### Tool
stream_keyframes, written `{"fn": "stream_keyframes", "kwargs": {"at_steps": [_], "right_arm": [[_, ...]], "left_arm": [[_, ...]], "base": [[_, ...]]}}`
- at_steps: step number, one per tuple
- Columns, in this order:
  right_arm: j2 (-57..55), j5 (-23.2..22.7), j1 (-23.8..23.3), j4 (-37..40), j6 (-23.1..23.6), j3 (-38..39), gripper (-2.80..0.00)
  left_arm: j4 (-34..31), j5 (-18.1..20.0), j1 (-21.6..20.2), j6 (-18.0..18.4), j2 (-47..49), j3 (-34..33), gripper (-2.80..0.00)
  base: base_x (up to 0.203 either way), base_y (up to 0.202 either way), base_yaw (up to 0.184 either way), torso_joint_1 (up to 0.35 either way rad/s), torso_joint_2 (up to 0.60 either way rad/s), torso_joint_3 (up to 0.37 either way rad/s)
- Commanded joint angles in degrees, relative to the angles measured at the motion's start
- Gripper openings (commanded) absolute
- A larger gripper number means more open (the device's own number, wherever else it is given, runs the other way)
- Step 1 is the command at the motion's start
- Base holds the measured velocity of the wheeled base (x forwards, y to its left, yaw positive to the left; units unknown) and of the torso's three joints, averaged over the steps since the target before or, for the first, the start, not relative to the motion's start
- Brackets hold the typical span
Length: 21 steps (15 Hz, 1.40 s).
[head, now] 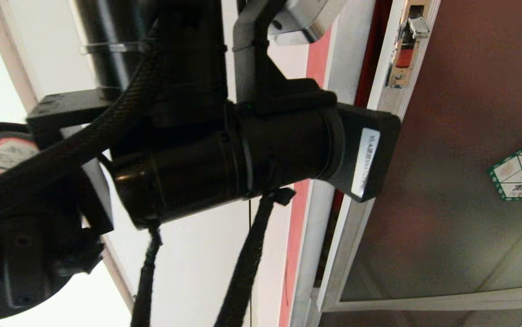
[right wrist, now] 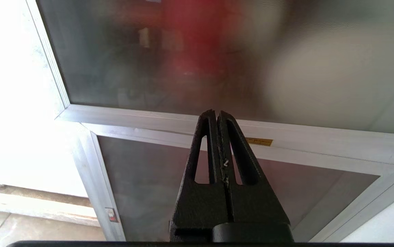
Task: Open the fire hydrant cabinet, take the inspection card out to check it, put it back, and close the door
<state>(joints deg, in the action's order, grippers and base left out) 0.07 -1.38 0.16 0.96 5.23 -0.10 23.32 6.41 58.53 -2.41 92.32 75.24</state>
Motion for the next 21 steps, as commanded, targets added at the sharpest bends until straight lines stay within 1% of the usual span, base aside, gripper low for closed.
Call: {"fn": "stream_keyframes", "kwargs": {"at_steps": [1, 2, 4, 6, 12, 16, 17, 21], "right_arm": [[0.1, 0.0, 0.0, 0.0, 0.0, 0.0, -2.8], [0.1, 0.0, 0.0, 0.0, 0.0, 0.0, -2.8], [0.1, 0.0, 0.0, 0.0, 0.0, 0.0, -2.8], [0.1, 0.0, 0.0, 0.0, 0.0, 0.0, -2.8], [0.1, 0.0, 0.0, -0.2, -0.7, 0.0, -2.8], [0.1, 0.0, 0.0, -0.2, -0.7, 0.0, -2.8], [0.1, 0.0, 0.0, -0.2, -0.7, 0.0, -2.8], [0.1, 0.0, 0.0, -0.2, -0.7, 0.0, -2.8]], "left_arm": [[0.2, 0.0, -2.3, -0.2, -4.4, -4.0, -2.8], [0.2, 0.0, -4.7, -0.8, -5.3, -5.5, -2.8], [0.3, 0.2, -8.4, -2.4, -4.9, -6.2, -2.8], [0.3, 0.3, -9.1, -2.6, -1.3, -4.7, -2.8], [0.3, 0.6, -9.1, -2.2, 11.3, 6.0, -2.8], [0.2, 0.6, -8.9, -2.1, 14.6, 9.5, -2.8], [0.2, 0.7, -8.5, -2.1, 15.2, 10.4, -2.8], [0.2, 0.6, -4.4, -1.2, 15.8, 10.5, -2.8]], "base": [[0.0, 0.0, 0.0, 0.0, 0.0, 0.0], [0.0, 0.0, 0.0, 0.0, 0.0, 0.0], [0.0, 0.0, 0.0, 0.0, 0.0, 0.0], [0.0, 0.0, 0.0, 0.0, 0.0, 0.0], [0.0, 0.0, 0.0, 0.0, 0.0, 0.0], [0.0, 0.0, 0.0, 0.0, 0.0, 0.0], [0.0, 0.0, 0.0, 0.0, 0.0, 0.0], [0.0, 0.0, 0.0, 0.0, 0.0, 0.0]]}}
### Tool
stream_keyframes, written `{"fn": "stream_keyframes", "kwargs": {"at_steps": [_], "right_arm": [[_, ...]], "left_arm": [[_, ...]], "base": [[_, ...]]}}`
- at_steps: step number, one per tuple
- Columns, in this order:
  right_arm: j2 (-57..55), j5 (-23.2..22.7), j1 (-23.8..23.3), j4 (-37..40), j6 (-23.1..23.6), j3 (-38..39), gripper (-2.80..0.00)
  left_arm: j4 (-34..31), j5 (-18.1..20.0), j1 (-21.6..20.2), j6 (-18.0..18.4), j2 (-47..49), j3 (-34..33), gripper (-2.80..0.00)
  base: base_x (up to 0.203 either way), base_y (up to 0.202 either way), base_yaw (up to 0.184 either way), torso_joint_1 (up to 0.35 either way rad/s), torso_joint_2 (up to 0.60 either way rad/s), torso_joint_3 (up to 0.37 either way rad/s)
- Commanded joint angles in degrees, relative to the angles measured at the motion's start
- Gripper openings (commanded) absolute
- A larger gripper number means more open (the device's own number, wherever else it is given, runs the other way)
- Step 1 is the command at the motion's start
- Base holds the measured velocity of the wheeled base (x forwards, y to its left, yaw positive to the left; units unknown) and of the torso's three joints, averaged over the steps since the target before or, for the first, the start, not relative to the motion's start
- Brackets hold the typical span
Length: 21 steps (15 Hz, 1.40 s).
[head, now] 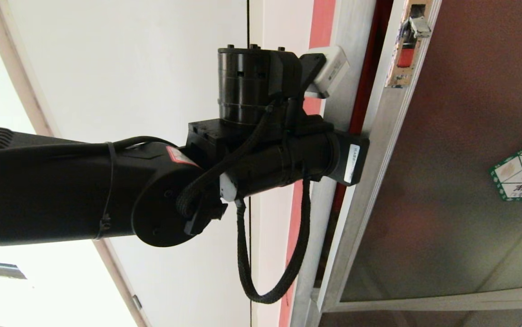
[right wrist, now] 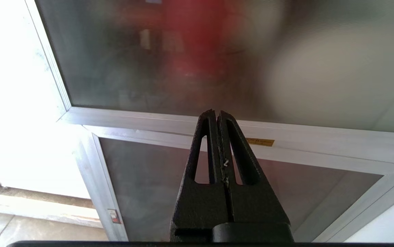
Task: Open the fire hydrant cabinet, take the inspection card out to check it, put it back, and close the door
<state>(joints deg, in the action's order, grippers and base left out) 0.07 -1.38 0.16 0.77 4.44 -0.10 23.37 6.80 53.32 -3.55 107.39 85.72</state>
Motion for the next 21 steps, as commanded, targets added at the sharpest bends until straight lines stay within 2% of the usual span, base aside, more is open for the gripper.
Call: {"fn": "stream_keyframes", "kwargs": {"at_steps": [1, 5, 12, 21], "right_arm": [[0.1, 0.0, 0.0, 0.0, 0.0, 0.0, -2.8], [0.1, 0.0, 0.0, 0.0, 0.0, 0.0, -2.8], [0.1, 0.0, 0.0, 0.0, 0.0, 0.0, -2.8], [0.1, 0.0, 0.0, 0.0, 0.0, 0.0, -2.8]], "left_arm": [[0.2, 0.1, 1.5, 0.1, 0.5, 0.0, -2.8], [0.2, -0.1, 3.5, 0.1, -2.6, -2.7, -2.8], [0.2, -0.3, 12.0, 0.1, -9.4, -10.4, -2.8], [0.1, -0.1, 16.2, -1.0, -11.0, -13.0, -2.8]], "base": [[0.0, 0.0, 0.0, 0.0, 0.0, 0.0], [0.0, 0.0, 0.0, 0.0, 0.0, 0.0], [0.0, 0.0, 0.0, 0.0, 0.0, 0.0], [0.0, 0.0, 0.0, 0.0, 0.0, 0.0]]}}
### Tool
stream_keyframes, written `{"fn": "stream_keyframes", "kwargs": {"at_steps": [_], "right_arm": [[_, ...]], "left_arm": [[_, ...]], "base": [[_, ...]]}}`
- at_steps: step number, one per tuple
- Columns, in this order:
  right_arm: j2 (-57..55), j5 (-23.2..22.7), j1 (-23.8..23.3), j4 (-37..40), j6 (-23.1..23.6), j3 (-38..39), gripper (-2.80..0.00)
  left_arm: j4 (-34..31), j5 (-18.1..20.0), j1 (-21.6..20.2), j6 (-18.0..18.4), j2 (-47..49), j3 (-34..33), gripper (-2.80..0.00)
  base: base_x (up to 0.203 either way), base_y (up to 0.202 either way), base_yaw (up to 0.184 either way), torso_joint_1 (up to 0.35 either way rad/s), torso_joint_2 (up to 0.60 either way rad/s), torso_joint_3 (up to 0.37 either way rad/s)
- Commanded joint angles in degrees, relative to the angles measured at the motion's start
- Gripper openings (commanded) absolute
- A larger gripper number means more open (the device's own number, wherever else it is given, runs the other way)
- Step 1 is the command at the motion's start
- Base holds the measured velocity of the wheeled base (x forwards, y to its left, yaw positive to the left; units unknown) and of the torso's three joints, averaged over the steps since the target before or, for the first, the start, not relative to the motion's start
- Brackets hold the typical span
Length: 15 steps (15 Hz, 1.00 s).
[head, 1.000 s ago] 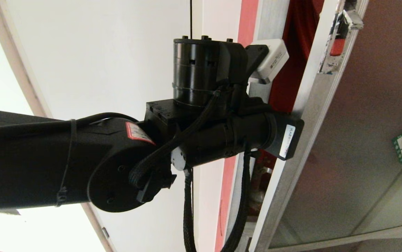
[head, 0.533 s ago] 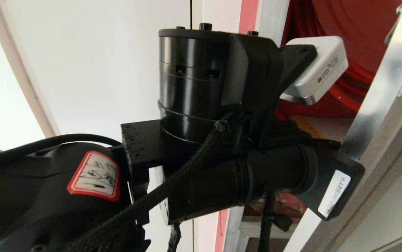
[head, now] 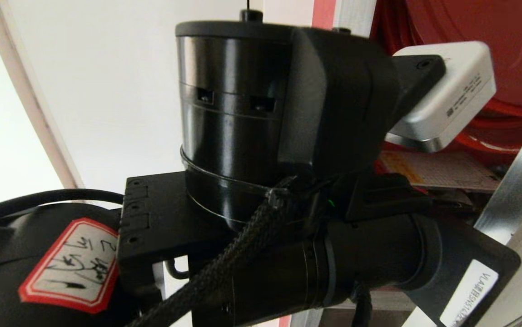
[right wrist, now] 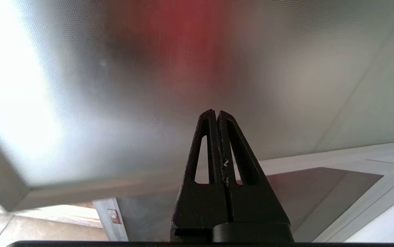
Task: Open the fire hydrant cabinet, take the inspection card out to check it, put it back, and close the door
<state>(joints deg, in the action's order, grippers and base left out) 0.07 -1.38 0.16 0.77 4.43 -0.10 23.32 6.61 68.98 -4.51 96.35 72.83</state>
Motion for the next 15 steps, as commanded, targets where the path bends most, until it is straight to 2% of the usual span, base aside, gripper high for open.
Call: {"fn": "stream_keyframes", "kwargs": {"at_steps": [1, 11, 15], "right_arm": [[0.1, 0.0, 0.0, 0.0, 0.1, 0.0, -2.8], [0.1, 0.0, 0.0, 0.0, 0.1, 0.0, -2.8], [0.1, 0.0, 0.0, 0.0, 0.1, 0.0, -2.8]], "left_arm": [[0.1, 0.1, 0.7, -0.1, 0.2, -0.1, -2.8], [0.1, -0.1, 6.9, -0.1, 0.6, -0.2, -2.8], [0.1, -1.7, 8.8, 0.1, 0.6, -0.2, -2.8]], "base": [[0.0, 0.0, 0.0, 0.0, 0.0, 0.0], [0.0, 0.0, 0.0, 0.0, 0.0, 0.0], [0.0, 0.0, 0.0, 0.0, 0.0, 0.0]]}}
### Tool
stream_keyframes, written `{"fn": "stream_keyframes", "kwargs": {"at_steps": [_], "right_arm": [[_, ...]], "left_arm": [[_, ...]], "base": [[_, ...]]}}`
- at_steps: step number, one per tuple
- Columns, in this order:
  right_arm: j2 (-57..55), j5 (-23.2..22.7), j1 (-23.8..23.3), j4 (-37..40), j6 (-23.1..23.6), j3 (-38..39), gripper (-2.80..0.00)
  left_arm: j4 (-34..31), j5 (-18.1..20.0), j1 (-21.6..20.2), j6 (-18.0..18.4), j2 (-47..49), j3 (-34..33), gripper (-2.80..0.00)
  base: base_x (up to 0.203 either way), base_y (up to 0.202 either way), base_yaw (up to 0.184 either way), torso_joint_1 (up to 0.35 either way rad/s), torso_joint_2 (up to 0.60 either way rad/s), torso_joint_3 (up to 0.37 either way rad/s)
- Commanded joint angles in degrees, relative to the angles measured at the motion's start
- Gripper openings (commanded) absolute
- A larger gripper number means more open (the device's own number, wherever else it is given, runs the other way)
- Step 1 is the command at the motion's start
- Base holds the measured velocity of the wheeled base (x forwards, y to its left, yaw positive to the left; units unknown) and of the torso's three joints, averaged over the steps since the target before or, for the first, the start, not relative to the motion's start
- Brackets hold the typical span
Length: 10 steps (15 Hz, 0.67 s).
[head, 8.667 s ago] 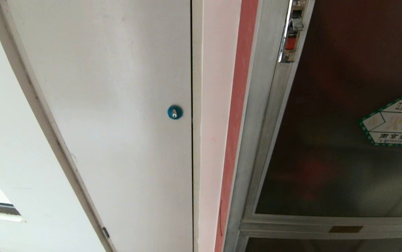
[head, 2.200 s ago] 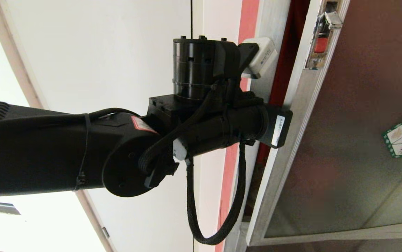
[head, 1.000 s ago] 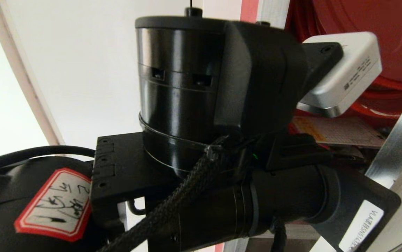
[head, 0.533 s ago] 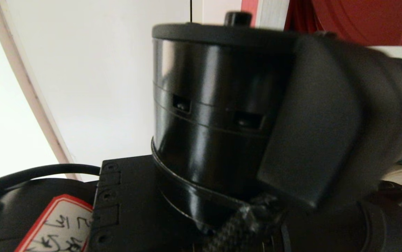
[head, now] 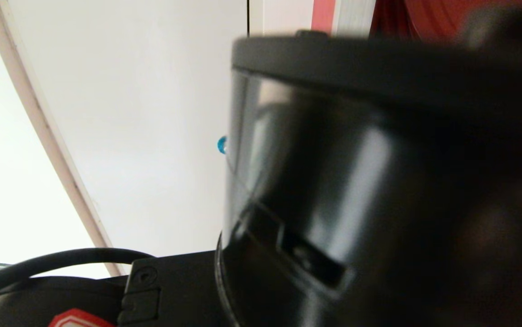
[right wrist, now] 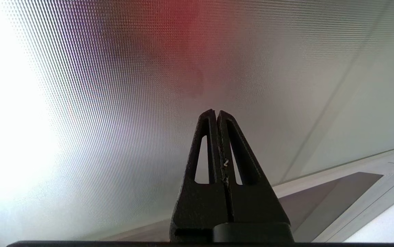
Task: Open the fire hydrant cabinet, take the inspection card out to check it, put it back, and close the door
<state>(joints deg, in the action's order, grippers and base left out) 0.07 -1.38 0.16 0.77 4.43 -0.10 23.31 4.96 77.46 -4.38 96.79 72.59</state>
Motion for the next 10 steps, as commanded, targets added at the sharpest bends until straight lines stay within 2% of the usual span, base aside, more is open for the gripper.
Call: {"fn": "stream_keyframes", "kwargs": {"at_steps": [1, 3, 6, 10], "right_arm": [[0.1, 0.0, 0.0, 0.0, 0.1, 0.0, -2.8], [0.1, 0.0, 0.0, 0.0, 0.1, 0.0, -2.8], [0.1, 0.0, 0.0, 0.0, 0.1, 0.0, -2.8], [0.1, 0.0, 0.0, 0.0, 0.1, 0.0, -2.8]], "left_arm": [[0.2, -0.2, 0.3, 0.0, 0.1, 0.0, -2.8], [0.2, -1.5, -0.8, 0.0, -0.2, -1.1, -2.8], [0.2, -5.0, -8.7, 0.3, -3.3, -4.7, -2.8], [0.2, -5.2, -28.3, -2.6, -10.3, -8.5, -2.8]], "base": [[0.0, 0.0, 0.0, 0.0, 0.0, 0.0], [0.0, 0.0, 0.0, 0.0, 0.0, 0.0], [0.0, 0.0, 0.0, 0.0, 0.0, 0.0], [0.0, 0.0, 0.0, 0.0, 0.0, 0.0]]}}
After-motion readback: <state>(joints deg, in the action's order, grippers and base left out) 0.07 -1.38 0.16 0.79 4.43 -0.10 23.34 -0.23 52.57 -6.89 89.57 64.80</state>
